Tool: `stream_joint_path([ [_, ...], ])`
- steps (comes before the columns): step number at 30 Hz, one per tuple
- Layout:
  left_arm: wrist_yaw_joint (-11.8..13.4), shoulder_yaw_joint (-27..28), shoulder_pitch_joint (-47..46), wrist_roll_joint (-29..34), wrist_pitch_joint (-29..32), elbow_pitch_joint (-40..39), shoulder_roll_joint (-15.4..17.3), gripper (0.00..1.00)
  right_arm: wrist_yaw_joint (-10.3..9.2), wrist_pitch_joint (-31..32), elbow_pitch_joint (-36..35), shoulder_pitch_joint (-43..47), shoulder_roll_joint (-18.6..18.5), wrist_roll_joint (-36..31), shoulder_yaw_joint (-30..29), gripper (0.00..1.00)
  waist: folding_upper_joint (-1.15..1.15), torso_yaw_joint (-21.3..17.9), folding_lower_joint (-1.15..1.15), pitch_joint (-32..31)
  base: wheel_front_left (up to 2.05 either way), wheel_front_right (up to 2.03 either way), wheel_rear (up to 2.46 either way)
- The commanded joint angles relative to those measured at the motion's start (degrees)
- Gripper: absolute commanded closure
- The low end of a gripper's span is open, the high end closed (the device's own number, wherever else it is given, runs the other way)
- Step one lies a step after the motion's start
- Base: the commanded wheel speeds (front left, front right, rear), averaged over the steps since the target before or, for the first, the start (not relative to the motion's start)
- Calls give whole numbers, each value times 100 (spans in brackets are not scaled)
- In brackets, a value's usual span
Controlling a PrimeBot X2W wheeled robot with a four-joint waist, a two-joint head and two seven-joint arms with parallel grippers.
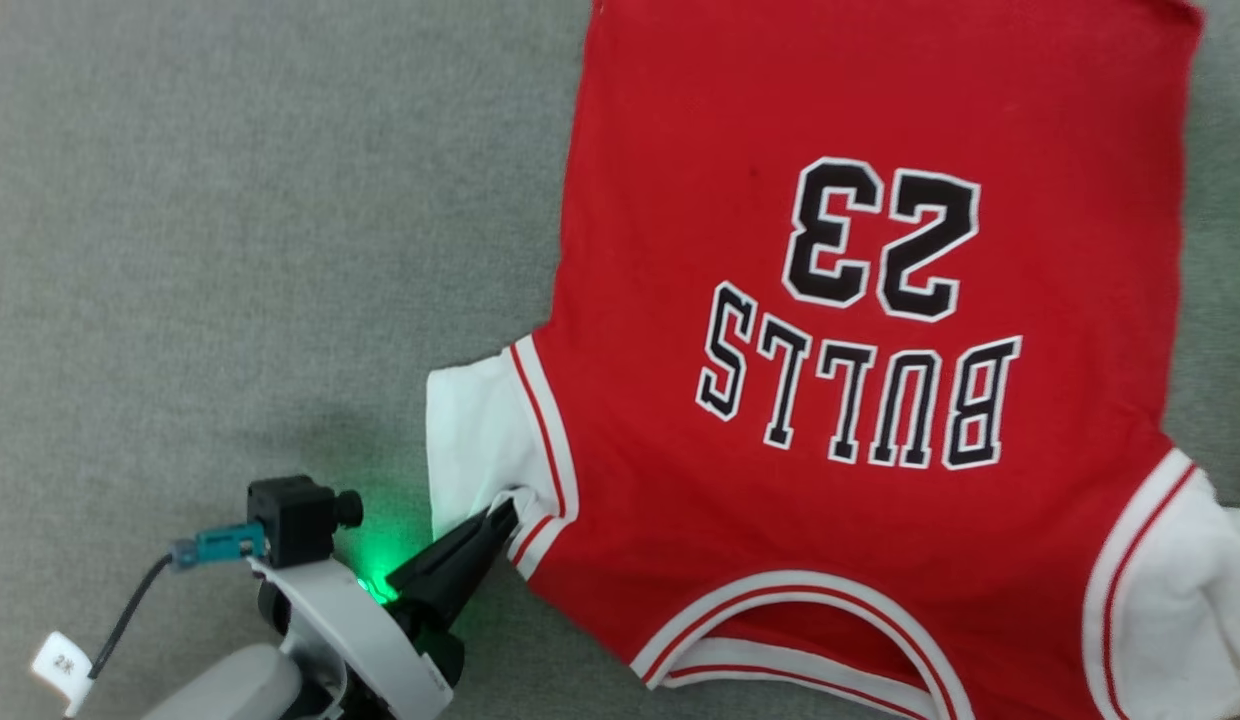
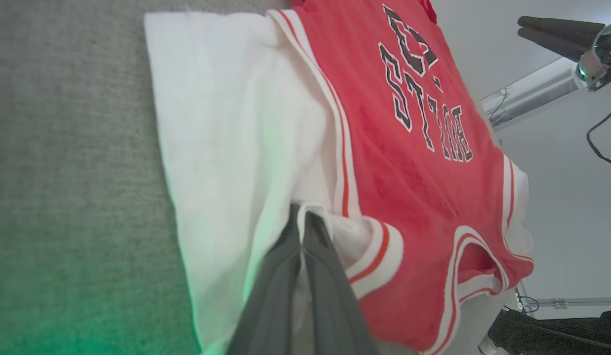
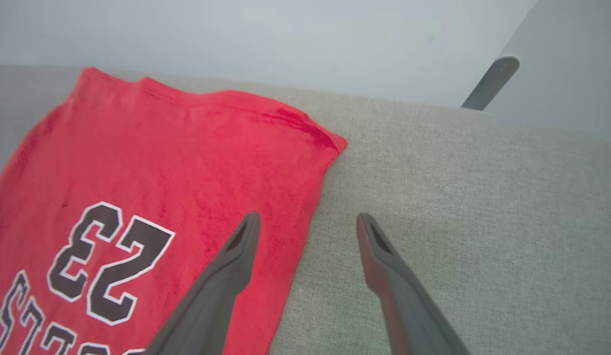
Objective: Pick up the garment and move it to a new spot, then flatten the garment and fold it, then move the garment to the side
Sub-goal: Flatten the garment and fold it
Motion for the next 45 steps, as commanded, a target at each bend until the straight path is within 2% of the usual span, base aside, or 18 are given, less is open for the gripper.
stream_joint_path([
  [1,2,-8,-107,-23,29,93,-30,100,-2,131,404,-396,43,-239,131,0,0,235,0,344,0,0,0],
  [2,6,-15,-152,-22,30,94,-17,100,-2,258,695,-645,90,-358,207,0,0,267,0,409,0,0,0],
  [3,6,-15,-152,-22,30,94,-17,100,-2,258,695,-645,90,-358,207,0,0,267,0,409,0,0,0],
  [8,8,-52,-352,-38,44,67,27,100,-2,676,1955,-1808,192,-965,259,0,0,405,0,727,0,0,0],
  [12,13,-190,-556,-89,23,-26,14,100,-3,974,2826,-2568,408,-1574,-41,0,0,509,0,974,0,0,0],
  [18,29,-350,-721,-176,-75,-4,57,100,0,1213,3411,-2756,664,-1792,-36,0,0,559,0,1112,0,0,0],
  [19,29,-375,-740,-180,-91,8,62,100,0,1198,3450,-2761,666,-1782,14,38,0,563,0,1110,0,0,0],
  [20,30,-389,-761,-187,-127,14,71,100,0,1160,3471,-2756,654,-1767,57,86,0,563,0,1101,0,0,0],
  [21,31,-401,-782,-198,-157,19,80,100,0,1108,3487,-2745,621,-1758,64,100,0,561,0,1083,0,0,0],
  [27,36,-448,-799,-237,-318,89,170,100,0,858,3559,-2629,459,-1648,106,100,0,456,0,842,0,0,0],
  [32,35,-471,-606,-333,-417,162,200,100,0,645,3220,-2137,219,-1122,481,100,0,326,0,406,0,0,0],
  [36,19,-455,-410,-360,-468,164,236,100,-1,650,2527,-1359,-194,-440,745,100,0,154,0,29,0,0,0],
  [40,-9,-397,-258,-362,-508,139,253,100,-1,855,1543,-306,-562,218,715,100,0,-24,0,-291,0,0,0],
  [43,-19,-324,-200,-363,-521,115,275,100,-1,1086,752,658,-713,536,556,100,0,-156,0,-462,0,0,0],
  [45,-20,-279,-134,-351,-527,99,297,100,0,1227,212,1312,-677,697,381,100,0,-252,0,-551,0,0,0],
])
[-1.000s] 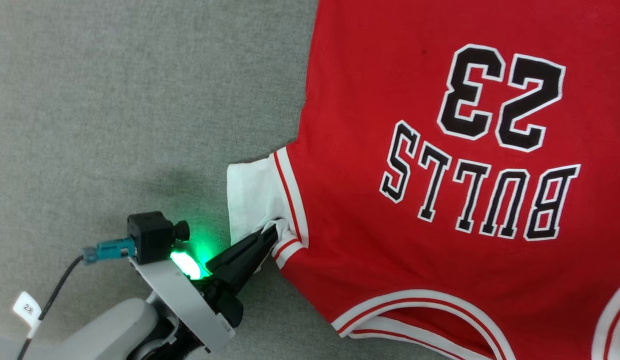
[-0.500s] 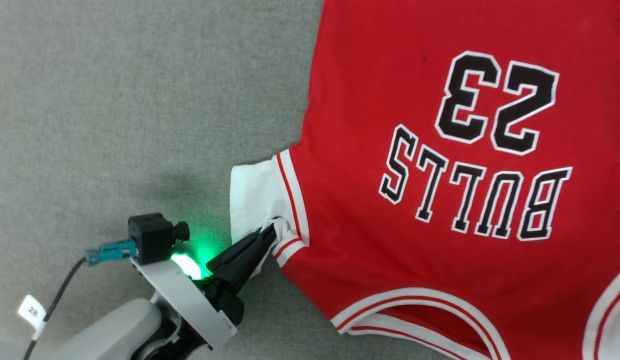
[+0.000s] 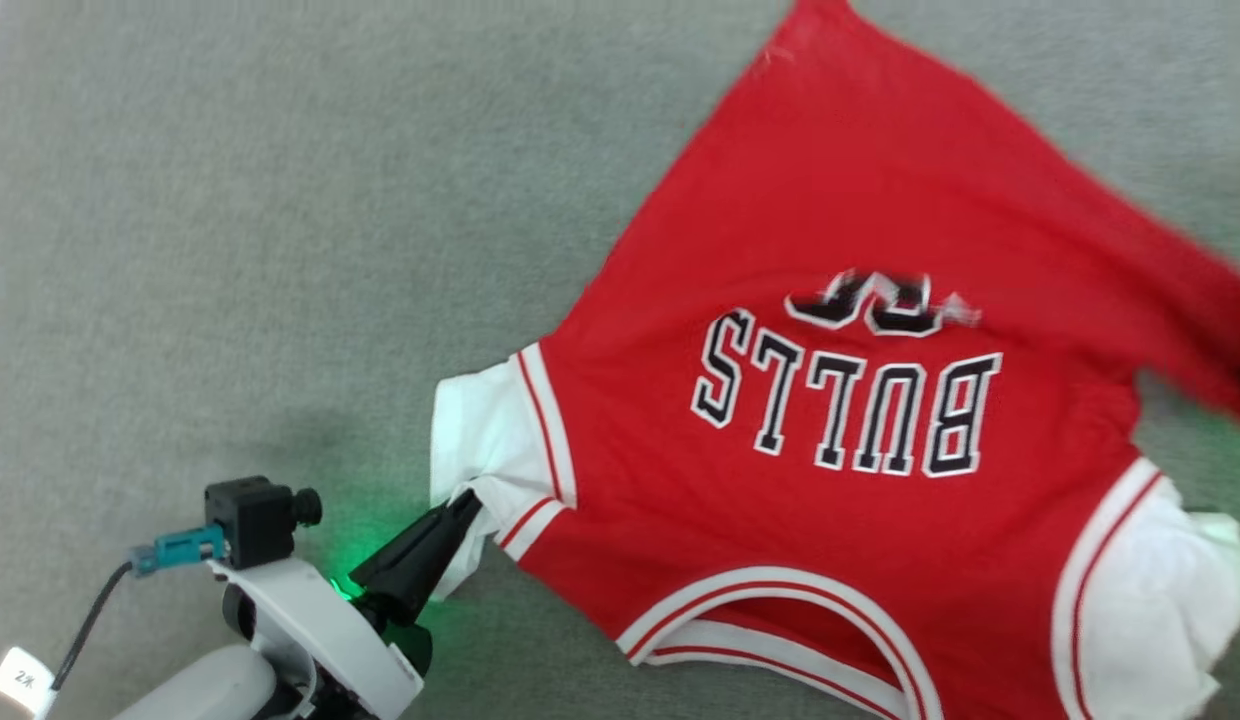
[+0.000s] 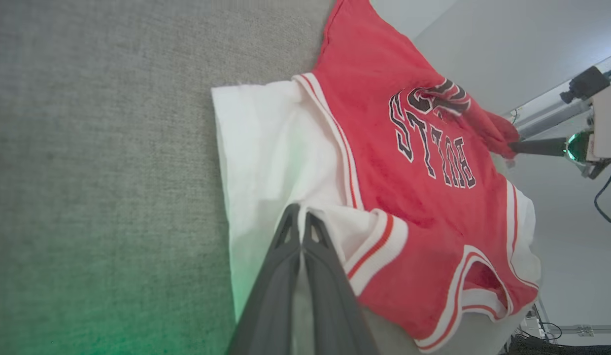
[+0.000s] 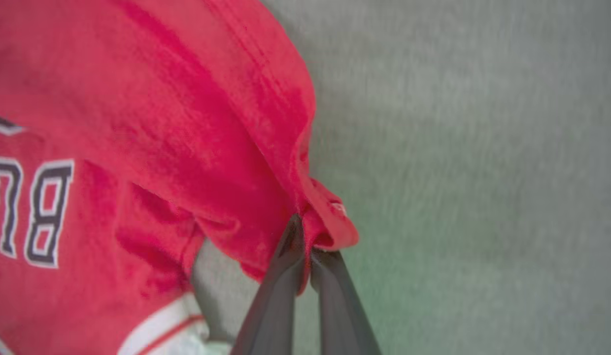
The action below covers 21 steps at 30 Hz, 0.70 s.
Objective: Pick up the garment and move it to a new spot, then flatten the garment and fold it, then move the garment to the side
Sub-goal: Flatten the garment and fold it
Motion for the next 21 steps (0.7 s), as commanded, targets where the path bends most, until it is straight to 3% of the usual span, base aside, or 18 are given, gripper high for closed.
stream_joint_path([
  [1,17,16,76,9,-14,0,16,100,0,50,-202,324,69,65,-114,100,0,-309,0,-303,0,0,0],
  [6,52,85,154,35,-21,-40,76,100,1,218,-1298,1879,403,128,-448,100,0,-497,0,-414,0,0,0],
  [10,88,114,172,43,-23,-87,110,100,0,226,-1771,2845,689,113,-388,100,0,-609,0,-451,0,0,0],
  [15,114,118,156,45,-2,-124,125,100,1,84,-1886,3606,991,128,-89,100,0,-660,0,-468,0,0,0],
  [21,124,82,196,40,8,-149,82,100,1,-452,-1561,3879,1269,156,220,100,0,-660,0,-517,0,0,0],
])
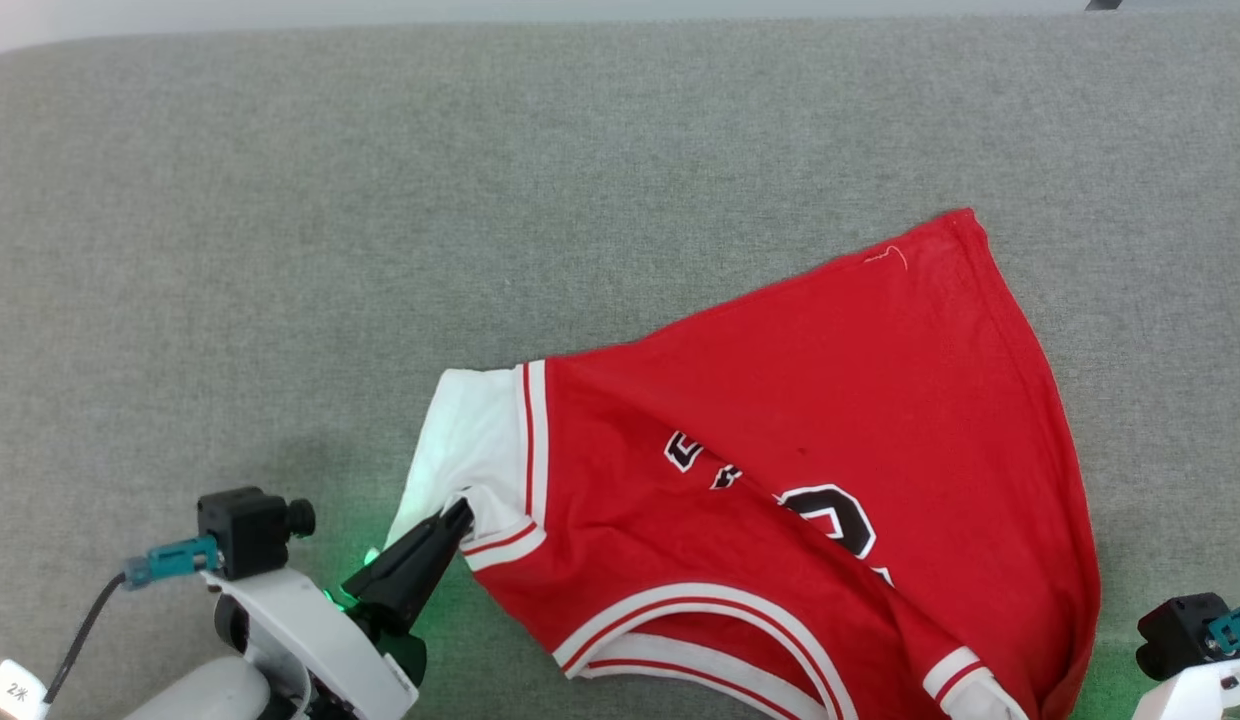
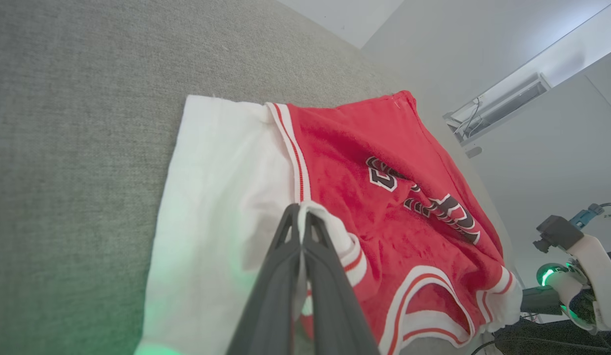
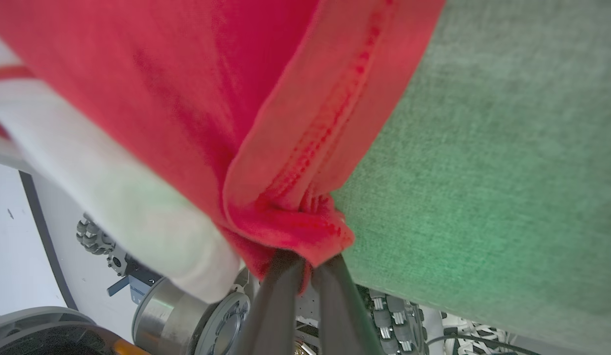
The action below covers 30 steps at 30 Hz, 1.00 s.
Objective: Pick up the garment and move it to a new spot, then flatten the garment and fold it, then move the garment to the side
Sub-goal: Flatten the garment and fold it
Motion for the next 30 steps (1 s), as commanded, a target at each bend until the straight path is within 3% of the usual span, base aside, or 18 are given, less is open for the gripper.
stream_joint_path([
  [1,25,-3,56,19,-12,-16,-15,100,1,-120,133,45,18,-61,75,100,0,8,0,-15,0,0,0],
  [2,26,-3,66,10,-12,-18,-11,100,1,-260,170,17,-8,-103,105,100,0,7,0,-28,0,0,0],
  [3,36,3,80,0,-14,-19,-3,100,0,-413,189,-20,-32,-131,106,52,0,2,0,-47,0,0,0],
  [4,36,11,94,-11,-15,-25,0,100,-2,-540,168,-54,-99,-165,126,13,0,-1,0,-63,0,0,0],
  [5,45,15,113,-16,-15,-30,2,100,-3,-651,143,-74,-179,-181,123,0,0,-5,0,-80,0,0,0],
  [13,72,3,190,79,-28,-161,-70,100,-2,-880,-580,-24,-602,-8,-705,0,0,18,0,-126,0,0,0],
  [17,53,-17,122,150,-22,-208,-135,100,-1,-813,-1008,-457,-720,17,-1240,0,0,99,0,-54,0,0,0],
  [20,38,-29,55,194,-12,-219,-174,100,-1,-821,-1102,-819,-778,-67,-1325,0,0,166,0,-5,0,0,0],
  [25,6,-35,-120,278,10,-236,-249,100,-1,-876,-821,-2096,-891,-444,-870,0,0,355,0,231,0,0,0],
  [30,-39,-74,-307,312,51,-179,-341,100,-1,-746,180,-3515,-838,-606,-66,0,0,555,0,517,0,0,0],
])
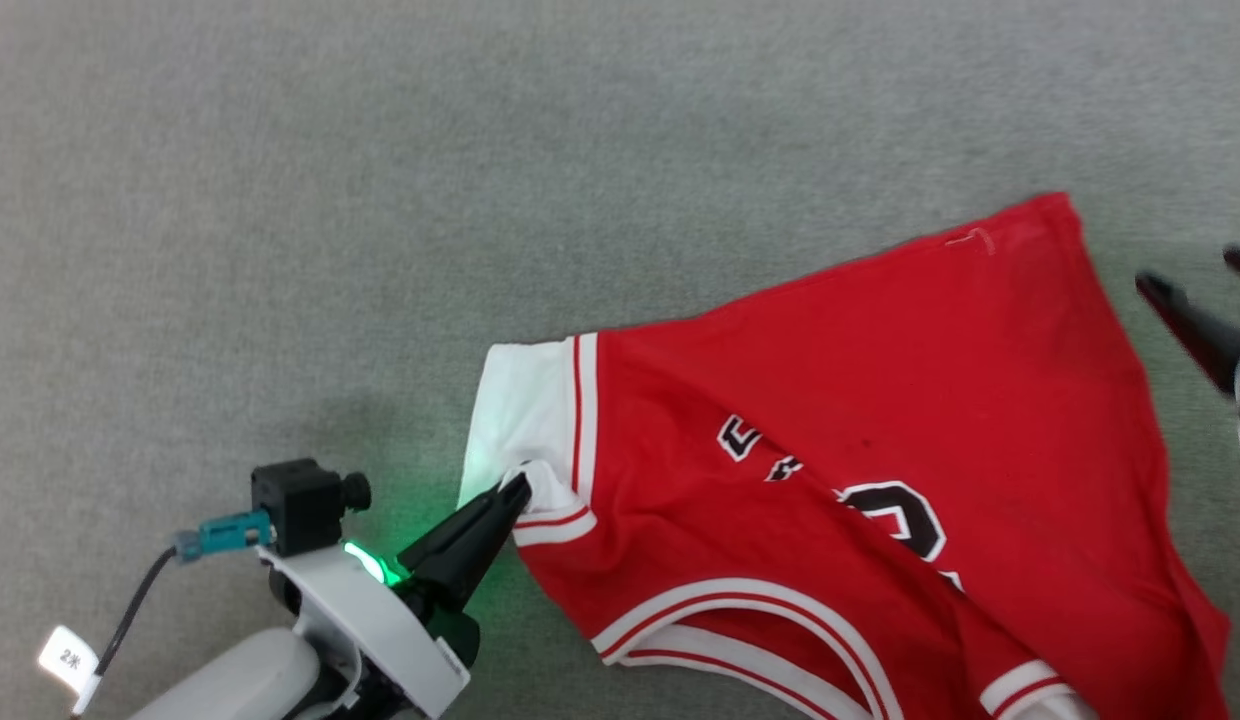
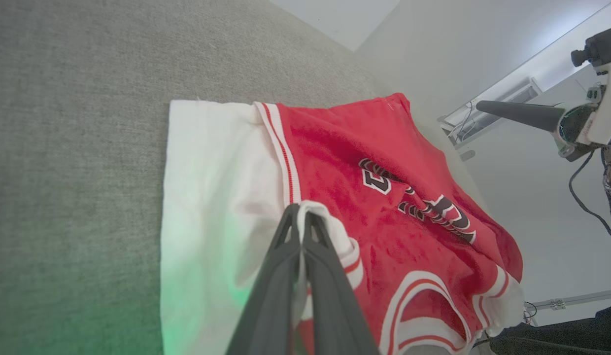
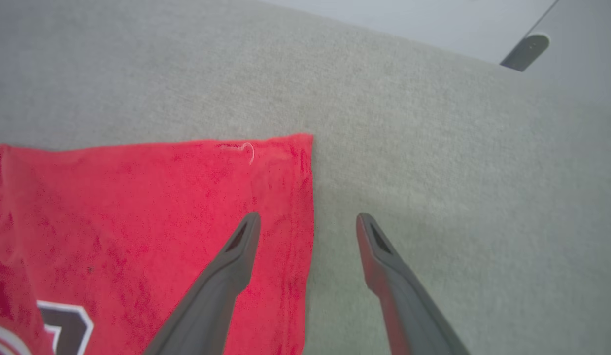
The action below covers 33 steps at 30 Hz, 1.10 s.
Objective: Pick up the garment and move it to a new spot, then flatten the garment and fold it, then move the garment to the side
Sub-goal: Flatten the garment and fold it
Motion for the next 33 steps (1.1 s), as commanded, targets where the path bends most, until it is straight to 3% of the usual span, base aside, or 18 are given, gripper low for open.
stream_joint_path([
  [1,-39,1,-68,25,6,8,-23,100,-4,10,84,-117,2,-36,42,0,0,186,0,206,0,0,0],
  [8,-81,-58,-320,63,0,132,-153,100,-4,19,1678,-1365,-17,-198,821,0,0,456,0,481,0,0,0],
  [17,-91,-170,-580,18,-40,176,-302,100,-5,135,2552,-1636,-338,-92,1533,0,0,607,0,600,0,0,0],
  [18,-91,-183,-592,12,-38,182,-304,100,-5,132,2620,-1643,-324,-65,1572,4,0,599,0,599,0,0,0],
  [19,-92,-193,-604,1,-46,194,-308,100,-5,106,2665,-1649,-324,-44,1630,58,0,590,0,595,0,0,0],
  [20,-92,-197,-609,-14,-50,217,-306,100,-5,34,2689,-1657,-317,-2,1658,100,0,580,0,584,0,0,0],
  [25,-88,-192,-722,0,-74,376,-181,100,-5,-787,2797,-1935,-176,20,1461,100,0,543,0,415,0,0,0],
  [33,-87,231,-1533,-147,-98,590,82,100,-5,-2183,3523,-2527,192,-161,575,100,0,419,0,-13,0,0,0],
])
